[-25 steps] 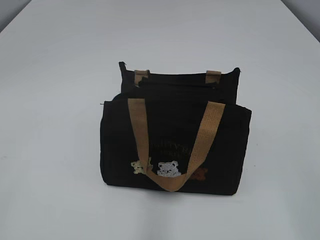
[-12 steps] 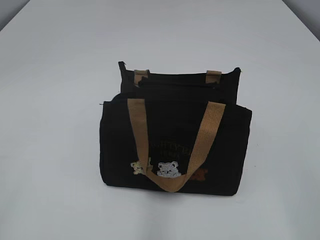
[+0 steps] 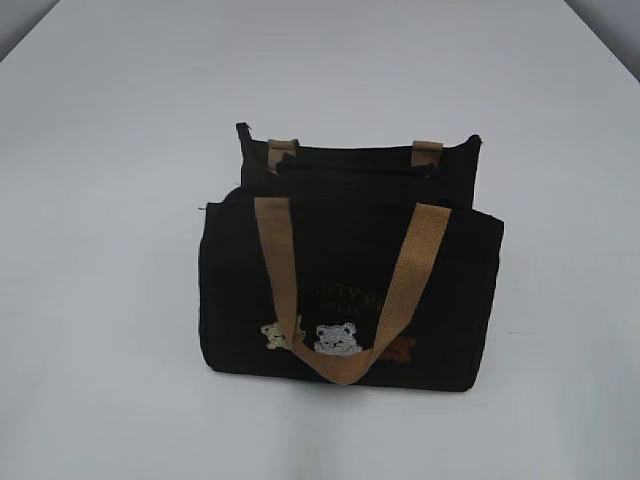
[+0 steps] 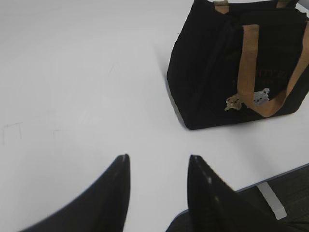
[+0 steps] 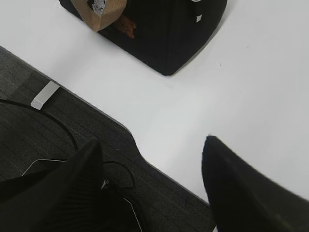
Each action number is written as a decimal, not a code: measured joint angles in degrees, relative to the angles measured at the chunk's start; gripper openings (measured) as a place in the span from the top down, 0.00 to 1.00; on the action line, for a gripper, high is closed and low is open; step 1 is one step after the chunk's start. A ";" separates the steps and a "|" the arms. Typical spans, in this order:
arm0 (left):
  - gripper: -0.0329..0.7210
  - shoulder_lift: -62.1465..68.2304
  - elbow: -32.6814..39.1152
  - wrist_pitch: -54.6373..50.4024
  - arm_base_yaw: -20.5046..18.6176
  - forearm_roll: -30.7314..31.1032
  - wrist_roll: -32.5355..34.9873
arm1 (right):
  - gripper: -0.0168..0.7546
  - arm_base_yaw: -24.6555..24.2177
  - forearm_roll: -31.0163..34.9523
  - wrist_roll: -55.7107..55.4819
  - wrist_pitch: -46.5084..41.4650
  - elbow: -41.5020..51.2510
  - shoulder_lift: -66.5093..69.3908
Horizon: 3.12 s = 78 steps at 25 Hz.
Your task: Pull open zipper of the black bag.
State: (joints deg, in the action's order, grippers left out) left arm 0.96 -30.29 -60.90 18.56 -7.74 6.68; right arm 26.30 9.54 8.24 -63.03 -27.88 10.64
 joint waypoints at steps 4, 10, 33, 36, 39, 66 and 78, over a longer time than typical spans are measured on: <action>0.56 0.00 0.00 0.00 0.00 0.00 0.00 | 0.33 0.00 0.79 0.00 0.05 0.00 0.00; 0.58 0.00 0.00 0.02 -7.20 -0.06 0.00 | 0.33 -8.72 4.07 0.00 0.18 0.00 0.00; 0.62 -1.41 0.00 0.13 -18.93 -0.06 0.00 | 0.32 -24.47 4.40 0.00 0.46 0.06 -10.99; 0.62 -1.41 0.00 0.13 -18.93 -0.06 0.00 | 0.32 -24.47 4.40 0.00 0.46 0.06 -10.99; 0.62 -1.41 0.00 0.13 -18.93 -0.06 0.00 | 0.32 -24.47 4.40 0.00 0.46 0.06 -10.99; 0.62 -1.41 0.00 0.13 -18.93 -0.06 0.00 | 0.32 -24.47 0.26 1.19 0.33 0.06 -10.99; 0.63 -1.41 0.00 0.13 -18.93 -0.06 0.00 | 0.32 -24.47 -0.90 0.00 0.23 0.06 -10.99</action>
State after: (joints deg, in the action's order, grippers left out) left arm -0.45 -30.29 -60.77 -0.37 -7.81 6.68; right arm 1.84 8.63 8.24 -62.81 -27.82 -0.35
